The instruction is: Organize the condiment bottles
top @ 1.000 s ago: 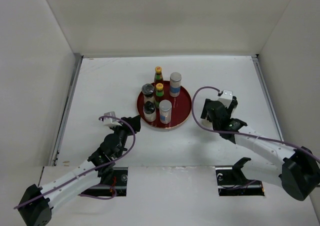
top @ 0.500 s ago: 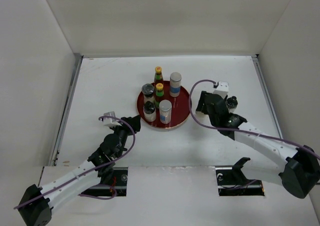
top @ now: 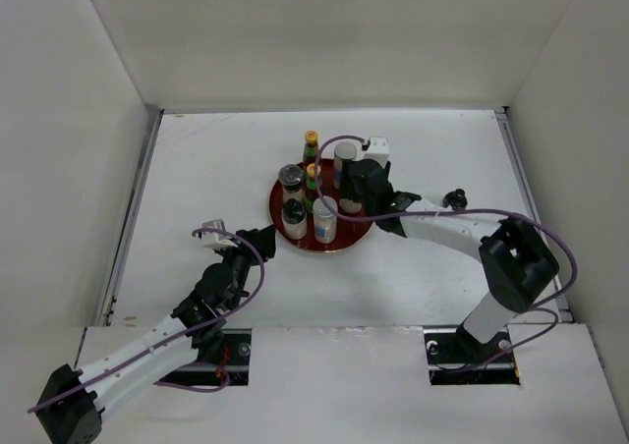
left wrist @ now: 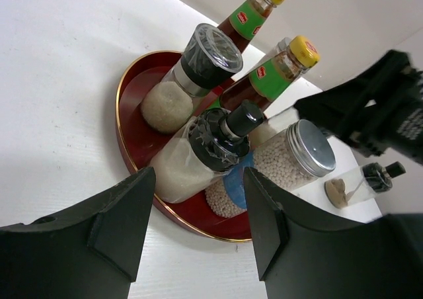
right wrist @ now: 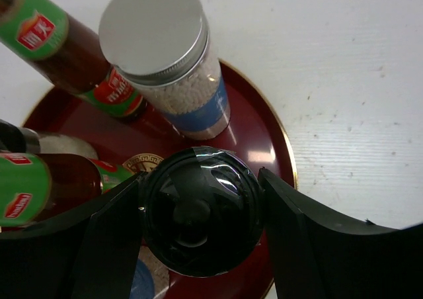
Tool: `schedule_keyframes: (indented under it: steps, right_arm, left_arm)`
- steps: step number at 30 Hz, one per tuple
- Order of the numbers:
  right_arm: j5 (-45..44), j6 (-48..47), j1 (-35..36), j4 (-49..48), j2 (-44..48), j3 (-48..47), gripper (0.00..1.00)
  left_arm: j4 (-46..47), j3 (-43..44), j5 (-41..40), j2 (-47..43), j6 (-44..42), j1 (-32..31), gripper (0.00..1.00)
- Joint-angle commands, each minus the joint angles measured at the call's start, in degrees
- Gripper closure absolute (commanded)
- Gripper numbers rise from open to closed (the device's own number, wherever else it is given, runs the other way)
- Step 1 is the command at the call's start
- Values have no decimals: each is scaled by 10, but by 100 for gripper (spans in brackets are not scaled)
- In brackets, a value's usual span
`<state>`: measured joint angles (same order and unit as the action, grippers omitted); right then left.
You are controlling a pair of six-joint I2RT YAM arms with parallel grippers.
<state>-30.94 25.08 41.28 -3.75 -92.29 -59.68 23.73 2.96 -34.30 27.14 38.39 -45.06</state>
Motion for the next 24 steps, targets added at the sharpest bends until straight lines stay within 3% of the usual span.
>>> schedule_keyframes:
  steps: [1, 5, 10, 13, 19, 24]
  right_arm:
    - [-7, 1, 14, -63, -20, -52, 44]
    - [-11, 14, 27, -60, -57, -69, 41]
    - [-32, 19, 39, -50, -74, -79, 18]
    - [-50, 20, 46, -37, -48, -71, 11]
    - [-75, 19, 46, -19, 51, -12, 8]
    - [-91, 20, 12, -14, 162, 75, 13]
  left_arm:
    - [16, -5, 1, -8, 3, -3, 46]
    - [14, -4, 8, -5, 5, 0, 46]
    - [13, -5, 7, -9, 4, 0, 46]
    - [8, -4, 2, -16, 4, -4, 46]
    - [8, -4, 3, -16, 5, -4, 46]
    - [10, -2, 8, -8, 6, -2, 46]
